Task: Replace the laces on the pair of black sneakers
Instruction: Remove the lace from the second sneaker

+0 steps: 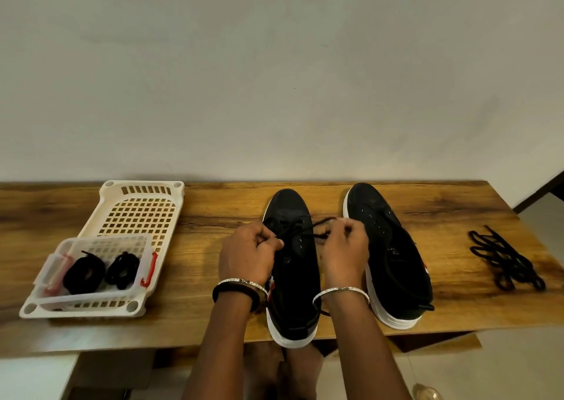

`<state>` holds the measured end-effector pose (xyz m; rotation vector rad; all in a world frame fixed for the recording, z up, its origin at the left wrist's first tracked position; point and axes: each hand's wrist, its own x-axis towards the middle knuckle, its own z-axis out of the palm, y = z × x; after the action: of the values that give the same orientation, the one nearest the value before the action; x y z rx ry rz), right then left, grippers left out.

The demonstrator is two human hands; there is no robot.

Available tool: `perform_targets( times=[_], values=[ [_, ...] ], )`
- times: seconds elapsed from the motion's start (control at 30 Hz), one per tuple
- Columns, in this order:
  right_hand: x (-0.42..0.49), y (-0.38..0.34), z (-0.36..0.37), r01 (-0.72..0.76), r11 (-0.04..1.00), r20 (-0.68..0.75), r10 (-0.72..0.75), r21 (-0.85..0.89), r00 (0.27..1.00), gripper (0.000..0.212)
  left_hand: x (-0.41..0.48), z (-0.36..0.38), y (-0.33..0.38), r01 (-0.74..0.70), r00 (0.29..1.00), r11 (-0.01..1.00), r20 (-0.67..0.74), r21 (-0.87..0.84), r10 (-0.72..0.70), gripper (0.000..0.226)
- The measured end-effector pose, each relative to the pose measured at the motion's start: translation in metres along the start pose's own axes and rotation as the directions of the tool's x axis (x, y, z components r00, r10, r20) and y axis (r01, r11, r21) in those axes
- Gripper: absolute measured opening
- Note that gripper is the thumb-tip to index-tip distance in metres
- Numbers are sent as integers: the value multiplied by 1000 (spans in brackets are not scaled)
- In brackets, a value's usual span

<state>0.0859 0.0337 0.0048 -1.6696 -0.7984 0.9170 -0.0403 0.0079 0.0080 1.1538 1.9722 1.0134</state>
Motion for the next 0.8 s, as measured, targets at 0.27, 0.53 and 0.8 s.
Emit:
perform_targets(
  times=[0.27,0.53,0.8],
  values=[
    [-1,1,-3,391,856,215,-335,-339,918,25,1,1,-1,4,1000,1000,-3,-7,-4,14],
    [-10,8,11,622,523,476,-401,-583,783,9,3,2,-3,-5,1000,1000,-5,20,5,14],
    [-2,2,9,176,984,51,-176,-11,983,8,0,0,0,4,1000,1000,-6,-4,-4,16]
  ],
)
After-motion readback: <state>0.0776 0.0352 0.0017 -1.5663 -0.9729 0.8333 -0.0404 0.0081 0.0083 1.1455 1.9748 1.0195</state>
